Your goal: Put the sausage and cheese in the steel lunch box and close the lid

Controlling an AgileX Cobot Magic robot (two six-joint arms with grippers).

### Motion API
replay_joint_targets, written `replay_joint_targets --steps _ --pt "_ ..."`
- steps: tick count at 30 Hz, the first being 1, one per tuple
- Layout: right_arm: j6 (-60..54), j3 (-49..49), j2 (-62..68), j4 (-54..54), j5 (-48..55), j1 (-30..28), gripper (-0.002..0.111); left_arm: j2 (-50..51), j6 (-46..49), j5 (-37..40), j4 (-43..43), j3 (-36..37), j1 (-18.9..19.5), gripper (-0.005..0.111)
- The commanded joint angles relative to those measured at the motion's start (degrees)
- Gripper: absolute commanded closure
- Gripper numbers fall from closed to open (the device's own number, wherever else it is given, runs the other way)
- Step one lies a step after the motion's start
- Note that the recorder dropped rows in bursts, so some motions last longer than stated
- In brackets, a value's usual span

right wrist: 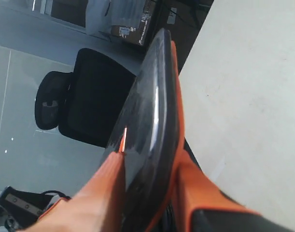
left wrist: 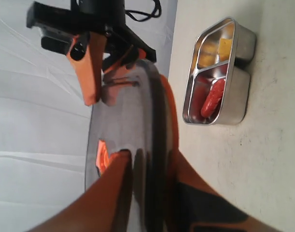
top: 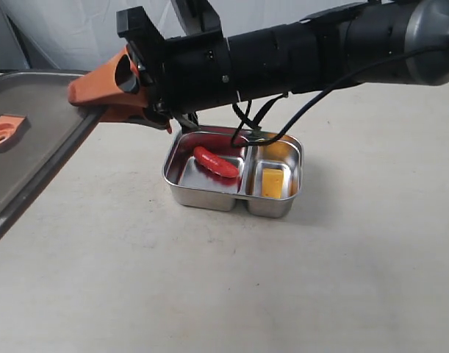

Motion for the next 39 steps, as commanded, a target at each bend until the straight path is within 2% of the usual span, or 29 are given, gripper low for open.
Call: replay_joint_targets --steps 1,4,5,13,16,17,18,19,20,21,22,30,39 --pt "-3.75 -0.42 -4.39 -7.41 5.08 0.37 0.109 0.19 -4.32 -0.34 4.52 0.51 -0.89 0.087" --pt "-3.75 -0.42 -5.77 -11.69 7.66 0.37 0.109 0.19 -4.59 -0.34 4.52 0.51 -0.87 0.105" --pt "-3.75 -0.42 -5.87 -12.77 8.83 0.37 0.109 0.19 -4.59 -0.34 4.52 0.51 -0.87 0.106" --pt "-2.87 -0.42 -6.07 -19.88 9.05 0.37 0.109 0.19 -4.59 -0.71 4.52 0.27 -0.87 0.106" --pt "-0.27 -0.42 -6.39 -24.7 4.93 0.37 0.1 0.19 -4.59 -0.71 4.52 0.05 -0.87 0.106" --pt "2.97 -0.42 -6.39 -27.55 1.58 0.37 0.083 0.19 -4.59 -0.71 4.52 0.02 -0.87 0.106" --pt "3.89 -0.42 -6.39 -28.29 1.13 0.37 0.071 0.19 -4.7 -0.71 4.52 0.03 -0.87 0.106" --pt "5.44 -0.42 -6.27 -28.55 0.74 0.37 0.044 0.19 -4.7 -0.71 4.52 0.03 -0.87 0.106" --pt "5.55 -0.42 -6.27 -28.55 0.99 0.37 0.034 0.19 -4.7 -0.71 4.52 0.03 -0.87 0.106" --pt "5.55 -0.42 -6.16 -28.7 1.74 0.37 0.015 0.19 -4.62 -0.71 3.78 0.03 -0.87 0.106" --pt "5.55 -0.42 -6.16 -28.94 2.01 0.37 0.012 0.19 -4.62 -0.71 3.56 -0.09 -0.87 0.106" --pt "4.78 -0.42 -6.16 -34.27 3.47 0.03 0.012 0.19 -4.74 -0.15 5.08 -0.1 -0.87 0.106" --pt "5.81 -0.42 -6.16 -33.44 7.85 0.03 0.012 0.19 -4.74 -0.15 4.96 -0.1 -0.87 0.106"
